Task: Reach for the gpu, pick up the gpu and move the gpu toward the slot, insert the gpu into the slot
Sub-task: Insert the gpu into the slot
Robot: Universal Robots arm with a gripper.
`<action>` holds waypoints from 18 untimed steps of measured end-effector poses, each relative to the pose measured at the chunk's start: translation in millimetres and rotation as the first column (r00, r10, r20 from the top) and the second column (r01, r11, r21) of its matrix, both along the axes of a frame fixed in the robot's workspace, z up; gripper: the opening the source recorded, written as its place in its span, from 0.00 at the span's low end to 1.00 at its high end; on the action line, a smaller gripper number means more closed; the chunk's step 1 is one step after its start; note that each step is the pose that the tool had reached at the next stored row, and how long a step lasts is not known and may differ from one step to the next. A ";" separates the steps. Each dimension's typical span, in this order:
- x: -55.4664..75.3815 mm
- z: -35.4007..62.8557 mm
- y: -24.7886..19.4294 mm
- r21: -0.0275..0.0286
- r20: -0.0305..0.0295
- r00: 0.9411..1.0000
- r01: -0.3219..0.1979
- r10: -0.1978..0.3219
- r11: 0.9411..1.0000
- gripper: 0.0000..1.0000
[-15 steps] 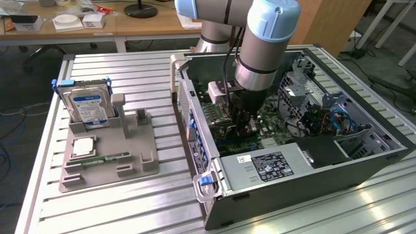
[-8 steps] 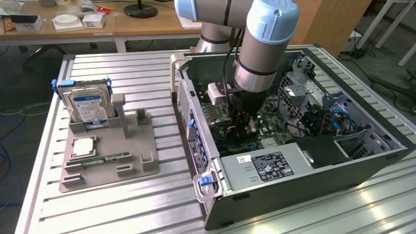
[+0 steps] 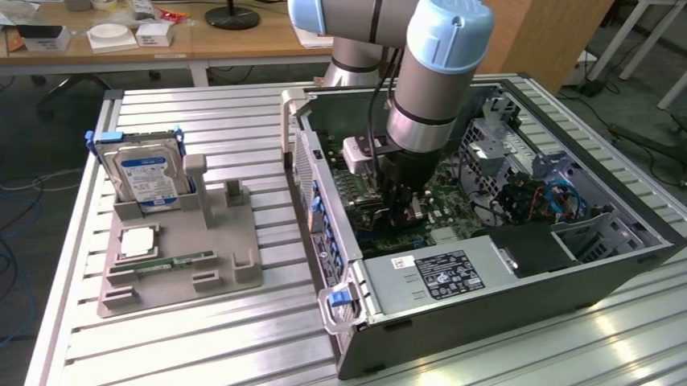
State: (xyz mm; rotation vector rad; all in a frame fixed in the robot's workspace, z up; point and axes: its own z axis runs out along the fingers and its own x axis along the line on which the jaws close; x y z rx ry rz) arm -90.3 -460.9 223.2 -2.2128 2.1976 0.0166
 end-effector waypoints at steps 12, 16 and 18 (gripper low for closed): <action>0.0 5.0 0.2 0.002 0.002 1.000 0.000 0.000 1.000 0.34; -0.1 18.1 0.1 0.001 0.007 1.000 0.000 0.000 1.000 0.34; -0.1 23.0 0.1 0.001 0.011 1.000 0.000 0.000 1.000 0.34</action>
